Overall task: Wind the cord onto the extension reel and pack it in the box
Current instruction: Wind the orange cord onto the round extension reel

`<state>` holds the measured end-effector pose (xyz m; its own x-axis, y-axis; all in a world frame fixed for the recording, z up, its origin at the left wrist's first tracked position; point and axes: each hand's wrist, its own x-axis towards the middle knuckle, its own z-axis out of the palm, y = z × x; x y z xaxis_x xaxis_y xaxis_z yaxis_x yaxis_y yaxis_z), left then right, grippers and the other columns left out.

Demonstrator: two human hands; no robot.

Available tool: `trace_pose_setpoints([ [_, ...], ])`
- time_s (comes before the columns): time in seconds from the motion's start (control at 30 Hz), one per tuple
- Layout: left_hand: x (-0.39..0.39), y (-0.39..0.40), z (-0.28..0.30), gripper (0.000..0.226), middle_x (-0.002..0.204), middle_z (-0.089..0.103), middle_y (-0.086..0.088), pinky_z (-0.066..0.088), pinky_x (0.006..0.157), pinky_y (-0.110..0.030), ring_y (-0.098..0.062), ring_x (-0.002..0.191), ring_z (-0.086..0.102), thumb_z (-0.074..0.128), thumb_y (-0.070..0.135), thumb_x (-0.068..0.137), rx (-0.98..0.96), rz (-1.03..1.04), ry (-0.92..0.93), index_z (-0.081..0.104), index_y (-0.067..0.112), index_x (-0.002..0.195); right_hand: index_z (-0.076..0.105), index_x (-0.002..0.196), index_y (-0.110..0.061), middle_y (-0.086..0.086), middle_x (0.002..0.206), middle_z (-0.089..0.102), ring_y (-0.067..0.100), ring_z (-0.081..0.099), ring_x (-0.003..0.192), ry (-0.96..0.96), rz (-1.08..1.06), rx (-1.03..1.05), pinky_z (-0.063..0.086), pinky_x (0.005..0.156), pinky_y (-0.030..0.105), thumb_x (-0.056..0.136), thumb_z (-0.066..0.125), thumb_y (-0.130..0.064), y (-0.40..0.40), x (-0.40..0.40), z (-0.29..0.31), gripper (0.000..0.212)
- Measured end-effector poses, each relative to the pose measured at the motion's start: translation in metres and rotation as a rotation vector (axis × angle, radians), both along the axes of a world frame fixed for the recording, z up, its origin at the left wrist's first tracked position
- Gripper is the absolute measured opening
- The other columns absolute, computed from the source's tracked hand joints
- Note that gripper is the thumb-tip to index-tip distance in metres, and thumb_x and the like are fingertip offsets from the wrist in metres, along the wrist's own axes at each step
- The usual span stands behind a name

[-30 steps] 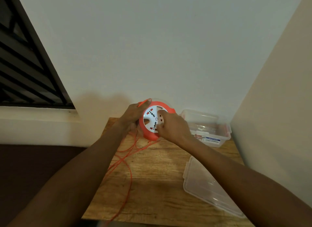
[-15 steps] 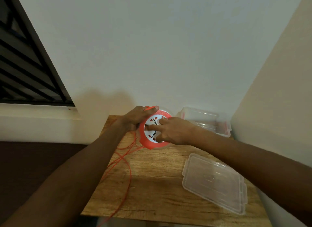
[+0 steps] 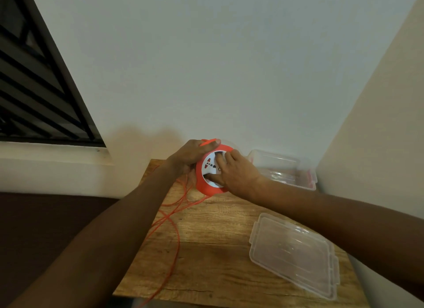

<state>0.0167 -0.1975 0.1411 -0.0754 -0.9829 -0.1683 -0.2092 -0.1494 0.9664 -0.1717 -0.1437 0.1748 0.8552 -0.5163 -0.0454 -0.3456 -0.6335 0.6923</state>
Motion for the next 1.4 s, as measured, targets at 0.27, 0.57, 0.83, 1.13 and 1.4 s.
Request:
trace_pose_setpoints([
  [0.27, -0.001, 0.006, 0.001, 0.041, 0.102, 0.082, -0.011, 0.065, 0.076, -0.037, -0.03, 0.089, 0.08, 0.066, 0.05, 0.096, -0.004, -0.091, -0.071, 0.075, 0.011, 0.109, 0.037, 0.146, -0.031, 0.019, 0.114, 0.064, 0.036, 0.062, 0.098, -0.092, 0.059, 0.062, 0.046, 0.088, 0.045, 0.09, 0.068, -0.035, -0.002, -0.006, -0.008, 0.064],
  [0.57, -0.013, 0.002, 0.003, 0.038, 0.095, 0.083, -0.01, 0.066, 0.069, -0.036, -0.028, 0.085, 0.081, 0.073, 0.052, 0.091, -0.129, 0.084, 0.124, 0.08, 0.015, 0.098, 0.042, 0.143, -0.035, 0.012, 0.104, 0.073, 0.032, 0.07, 0.089, -0.558, -0.147, 0.099, 0.045, 0.086, 0.042, 0.079, 0.07, -0.044, -0.02, -0.016, -0.018, 0.071],
  [0.83, -0.021, 0.001, -0.007, 0.037, 0.079, 0.083, 0.004, 0.061, 0.062, -0.024, -0.011, 0.071, 0.079, 0.073, 0.058, 0.086, -0.172, 0.198, -0.002, 0.079, 0.022, 0.079, 0.043, 0.144, -0.037, -0.001, 0.139, 0.053, 0.02, 0.06, 0.109, -1.925, -0.735, 1.148, 0.06, 0.082, 0.043, 0.082, 0.073, -0.017, 0.008, 0.011, -0.042, 0.073],
  [1.13, 0.005, 0.008, -0.011, 0.04, 0.092, 0.083, -0.01, 0.066, 0.069, -0.041, -0.03, 0.08, 0.081, 0.075, 0.058, 0.085, -0.04, 0.135, 0.103, 0.084, 0.02, 0.089, 0.059, 0.131, -0.025, 0.006, 0.104, 0.073, 0.026, 0.068, 0.094, -0.951, -0.278, 0.467, 0.056, 0.079, 0.041, 0.083, 0.067, -0.021, 0.004, -0.014, -0.032, 0.049],
  [1.4, 0.009, 0.011, 0.005, 0.044, 0.101, 0.082, -0.015, 0.065, 0.085, -0.051, -0.035, 0.09, 0.079, 0.071, 0.057, 0.09, 0.015, 0.017, 0.059, 0.078, 0.015, 0.102, 0.063, 0.126, -0.029, 0.017, 0.145, 0.04, 0.036, 0.055, 0.11, -0.222, 0.217, 0.24, 0.056, 0.075, 0.046, 0.09, 0.067, -0.017, -0.01, -0.018, 0.006, 0.038],
])
